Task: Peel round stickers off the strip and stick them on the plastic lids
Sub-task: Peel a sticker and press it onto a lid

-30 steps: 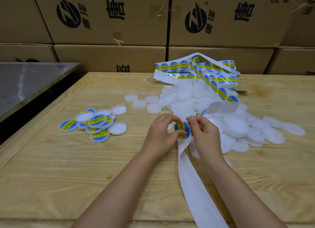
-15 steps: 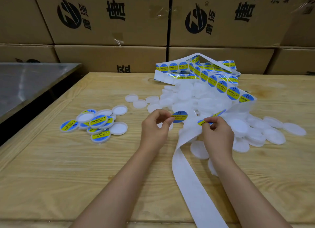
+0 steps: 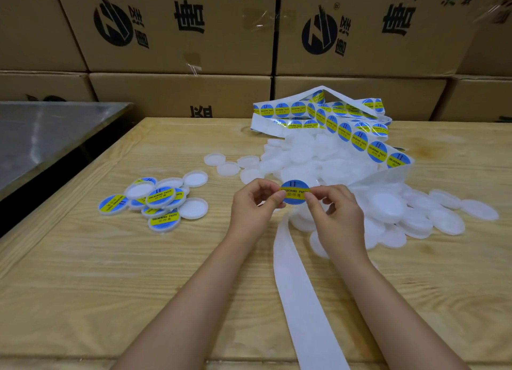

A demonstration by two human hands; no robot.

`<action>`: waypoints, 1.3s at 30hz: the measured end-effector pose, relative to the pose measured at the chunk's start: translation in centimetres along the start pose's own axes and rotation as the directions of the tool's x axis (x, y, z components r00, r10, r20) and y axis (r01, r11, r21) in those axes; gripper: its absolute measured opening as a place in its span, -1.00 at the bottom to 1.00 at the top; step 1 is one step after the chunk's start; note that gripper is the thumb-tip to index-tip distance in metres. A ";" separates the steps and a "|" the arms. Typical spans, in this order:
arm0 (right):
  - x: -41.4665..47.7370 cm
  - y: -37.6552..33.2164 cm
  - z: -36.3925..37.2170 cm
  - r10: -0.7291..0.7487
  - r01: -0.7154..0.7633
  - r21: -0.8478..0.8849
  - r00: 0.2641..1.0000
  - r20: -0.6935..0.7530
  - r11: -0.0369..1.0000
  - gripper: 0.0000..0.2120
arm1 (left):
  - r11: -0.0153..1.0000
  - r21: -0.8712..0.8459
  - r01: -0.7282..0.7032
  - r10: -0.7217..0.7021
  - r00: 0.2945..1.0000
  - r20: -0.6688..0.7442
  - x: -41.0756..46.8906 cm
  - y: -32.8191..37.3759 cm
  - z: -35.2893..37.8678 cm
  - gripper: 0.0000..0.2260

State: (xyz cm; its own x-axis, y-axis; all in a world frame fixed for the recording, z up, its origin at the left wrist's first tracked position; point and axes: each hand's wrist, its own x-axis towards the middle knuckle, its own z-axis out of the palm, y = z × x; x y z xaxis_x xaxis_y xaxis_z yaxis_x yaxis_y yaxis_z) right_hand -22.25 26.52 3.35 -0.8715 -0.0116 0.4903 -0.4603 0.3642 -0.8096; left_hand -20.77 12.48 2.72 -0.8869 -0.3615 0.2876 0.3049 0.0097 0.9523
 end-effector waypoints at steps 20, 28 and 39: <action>-0.6 -0.7 0.2 -0.206 0.209 -0.056 0.977 0.053 0.976 -0.72 | 0.559 0.826 -0.072 -0.082 0.986 0.142 0.5 -2.6 -0.8 -0.40; -0.8 0.6 0.9 -0.099 0.141 -0.173 0.969 0.228 0.975 -0.58 | 0.957 0.222 0.188 -0.187 0.982 -0.026 0.2 -0.3 -0.5 -0.46; 0.1 1.0 0.9 0.112 -0.124 0.181 0.991 0.075 0.976 -0.58 | 0.959 -0.018 0.282 -0.266 0.924 0.276 -0.7 0.4 0.2 -0.57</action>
State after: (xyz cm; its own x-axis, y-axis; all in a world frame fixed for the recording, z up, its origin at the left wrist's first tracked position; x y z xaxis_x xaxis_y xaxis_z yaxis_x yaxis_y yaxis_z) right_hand -22.89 26.06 2.32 -0.9277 -0.0401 0.3712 -0.3718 0.1883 -0.9090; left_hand -20.10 12.88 2.94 -0.9960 -0.0796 0.0403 0.0489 -0.1091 0.9928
